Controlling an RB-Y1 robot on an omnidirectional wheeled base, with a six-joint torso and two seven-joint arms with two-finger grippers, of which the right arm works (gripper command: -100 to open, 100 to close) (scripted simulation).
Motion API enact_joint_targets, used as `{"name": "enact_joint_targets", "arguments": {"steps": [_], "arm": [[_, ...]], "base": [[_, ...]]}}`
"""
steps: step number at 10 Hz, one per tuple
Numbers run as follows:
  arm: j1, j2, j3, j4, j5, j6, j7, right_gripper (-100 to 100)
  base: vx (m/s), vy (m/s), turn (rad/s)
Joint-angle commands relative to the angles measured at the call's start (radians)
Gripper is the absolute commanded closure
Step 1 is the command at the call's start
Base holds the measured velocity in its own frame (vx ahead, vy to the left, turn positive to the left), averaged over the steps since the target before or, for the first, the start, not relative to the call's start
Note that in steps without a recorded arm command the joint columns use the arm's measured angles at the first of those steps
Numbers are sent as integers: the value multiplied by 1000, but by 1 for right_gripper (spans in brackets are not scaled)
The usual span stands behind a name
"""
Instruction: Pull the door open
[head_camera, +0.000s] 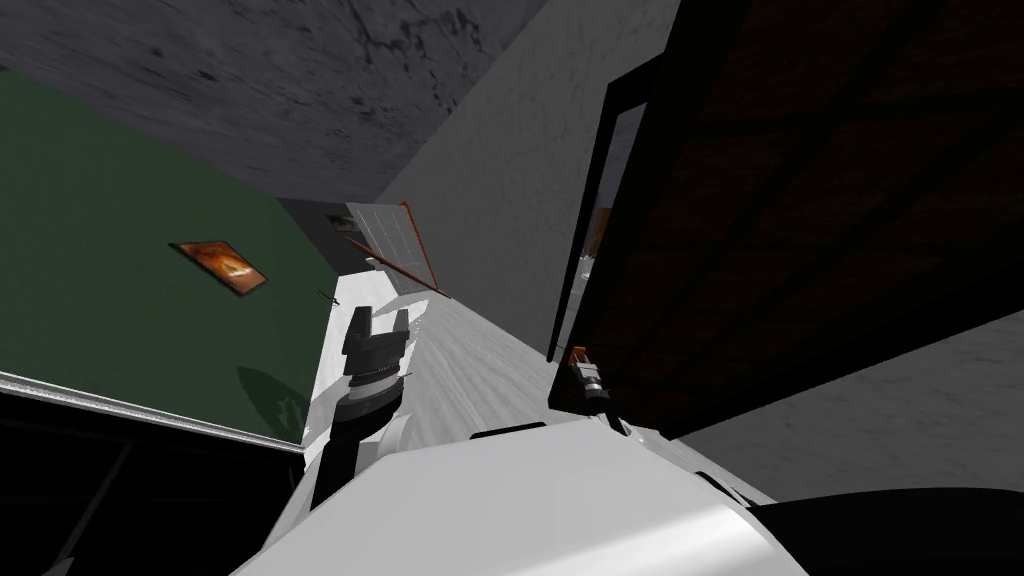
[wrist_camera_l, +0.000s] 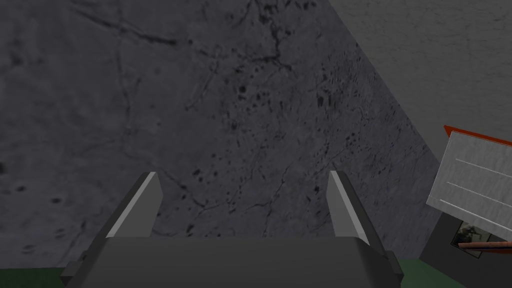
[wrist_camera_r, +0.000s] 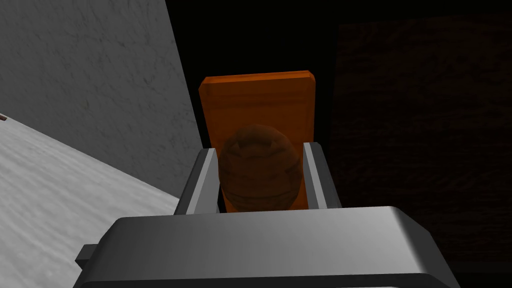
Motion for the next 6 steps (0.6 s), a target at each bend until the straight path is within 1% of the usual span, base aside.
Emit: {"name": "enact_joint_targets", "arguments": {"steps": [1, 2, 3, 4, 6], "arm": [[0, 0, 0, 0, 0, 0, 0, 100], [13, -13, 24, -2, 15, -13, -26, 100], [16, -16, 29, -4, 19, -17, -31, 100], [25, -29, 47, -9, 31, -28, -51, 100], [38, -46, 72, -16, 47, -44, -79, 100]], "base": [[-106, 16, 8], [-196, -24, 79], [-244, -39, 81], [-238, -31, 82], [-221, -48, 77]]}}
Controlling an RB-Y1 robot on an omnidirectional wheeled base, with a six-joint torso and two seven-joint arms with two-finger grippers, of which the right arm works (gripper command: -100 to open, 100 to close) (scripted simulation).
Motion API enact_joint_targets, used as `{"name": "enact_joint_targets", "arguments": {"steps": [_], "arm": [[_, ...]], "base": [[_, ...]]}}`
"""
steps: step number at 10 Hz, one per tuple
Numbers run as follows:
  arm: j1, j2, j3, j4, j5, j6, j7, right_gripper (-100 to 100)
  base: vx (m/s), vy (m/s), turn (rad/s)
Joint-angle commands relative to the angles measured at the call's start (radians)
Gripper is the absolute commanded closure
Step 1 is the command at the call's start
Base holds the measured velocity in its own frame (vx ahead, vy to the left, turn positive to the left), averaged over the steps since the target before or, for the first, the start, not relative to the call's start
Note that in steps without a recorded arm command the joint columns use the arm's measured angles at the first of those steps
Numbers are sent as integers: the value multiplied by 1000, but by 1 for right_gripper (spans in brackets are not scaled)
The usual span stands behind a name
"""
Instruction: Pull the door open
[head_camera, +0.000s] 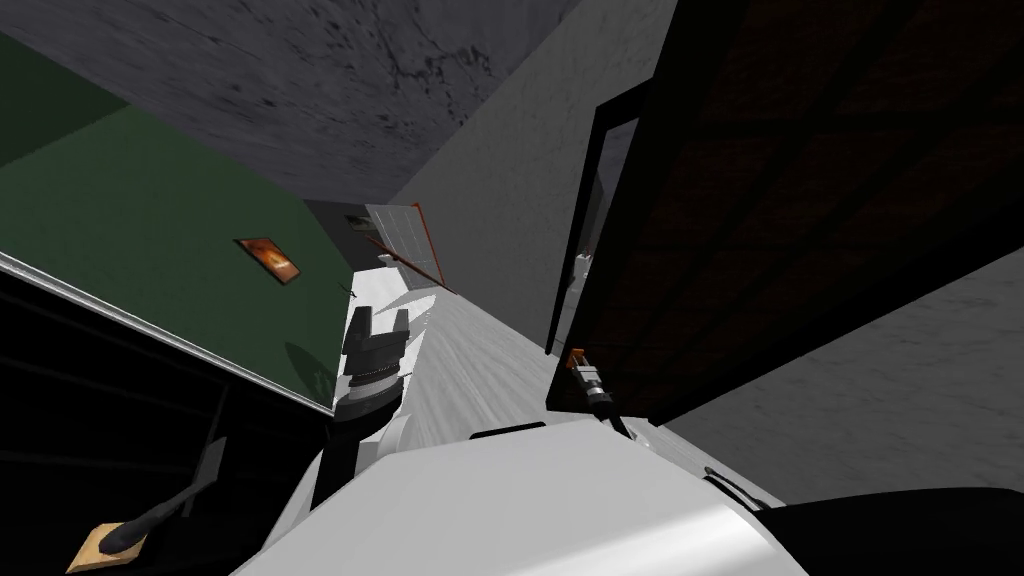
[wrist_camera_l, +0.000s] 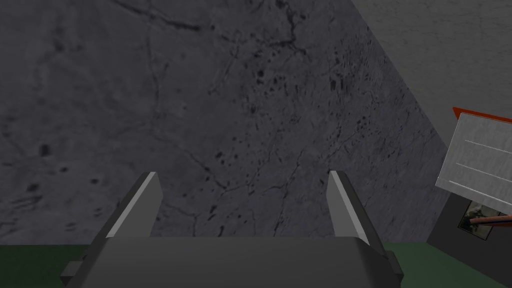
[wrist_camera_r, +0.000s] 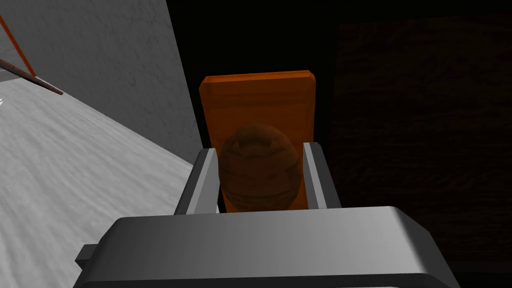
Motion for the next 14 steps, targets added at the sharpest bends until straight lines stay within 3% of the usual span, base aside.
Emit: {"name": "enact_joint_targets", "arguments": {"steps": [1, 3, 4, 11, 12, 13, 14], "arm": [[17, -19, 23, -16, 16, -14, -27, 100], [26, -30, 40, -21, 27, -25, -46, 100], [23, -29, 33, -22, 23, -19, -38, 100], [89, -97, 110, -15, 80, -135, -135, 100], [94, -103, 116, -14, 85, -145, -143, 100], [84, -96, 114, -1, 82, -142, -137, 100], [91, -102, 121, 7, 88, -159, -147, 100]], "base": [[-220, -40, 82], [-233, -4, 46], [-99, -7, 5], [-190, -56, 96], [-178, -53, 62], [-79, -21, 15], [-110, -33, 121]]}}
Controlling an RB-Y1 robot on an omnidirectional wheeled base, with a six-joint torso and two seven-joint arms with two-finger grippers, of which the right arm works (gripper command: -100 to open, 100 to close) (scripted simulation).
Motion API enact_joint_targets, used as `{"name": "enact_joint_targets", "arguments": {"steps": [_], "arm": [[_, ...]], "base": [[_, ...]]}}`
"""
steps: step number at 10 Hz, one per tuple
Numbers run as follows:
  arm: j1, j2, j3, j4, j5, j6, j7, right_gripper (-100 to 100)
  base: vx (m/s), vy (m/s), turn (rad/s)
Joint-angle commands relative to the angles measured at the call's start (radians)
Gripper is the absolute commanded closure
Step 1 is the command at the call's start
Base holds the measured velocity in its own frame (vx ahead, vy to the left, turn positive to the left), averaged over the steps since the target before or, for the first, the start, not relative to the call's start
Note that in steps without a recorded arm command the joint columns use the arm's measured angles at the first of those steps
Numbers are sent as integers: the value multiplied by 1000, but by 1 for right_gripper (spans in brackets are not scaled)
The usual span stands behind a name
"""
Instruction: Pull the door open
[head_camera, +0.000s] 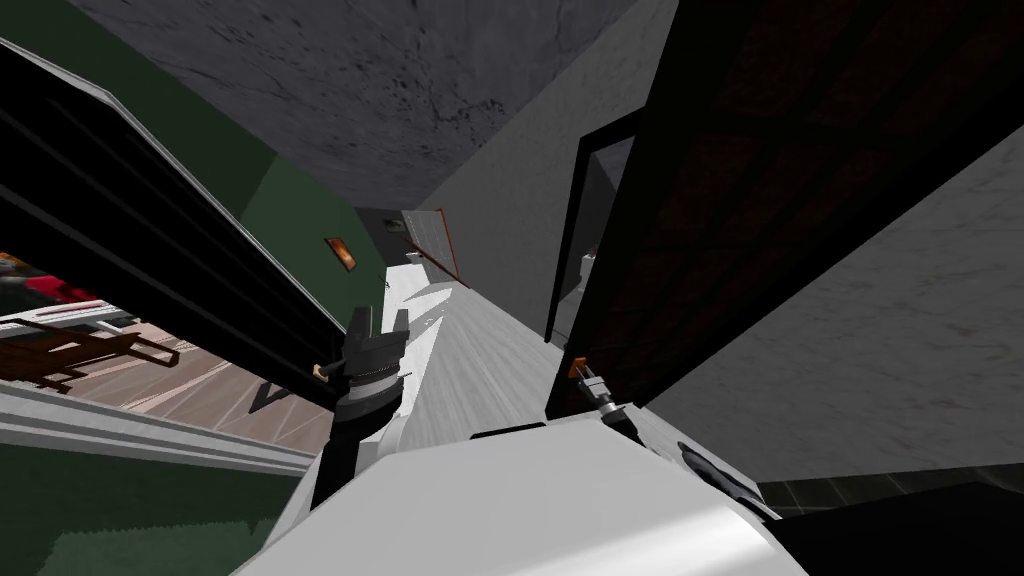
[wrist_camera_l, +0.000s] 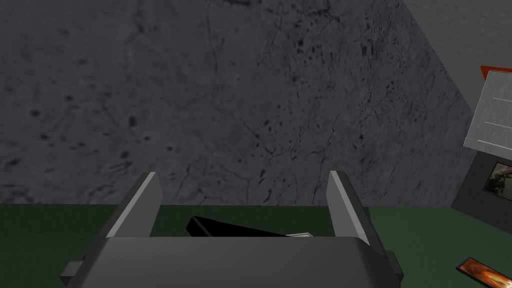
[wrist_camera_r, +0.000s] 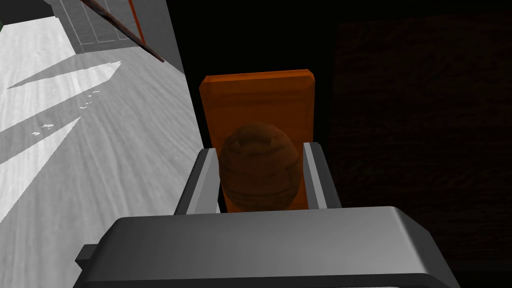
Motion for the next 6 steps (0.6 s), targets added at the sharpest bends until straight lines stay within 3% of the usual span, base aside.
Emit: {"name": "enact_joint_targets", "arguments": {"steps": [1, 6], "arm": [[5, -7, 6, 6, 5, -19, -9, 100], [22, -32, 27, 32, 21, -82, -41, 100]], "base": [[-176, -57, 165], [-215, -76, 141]]}}
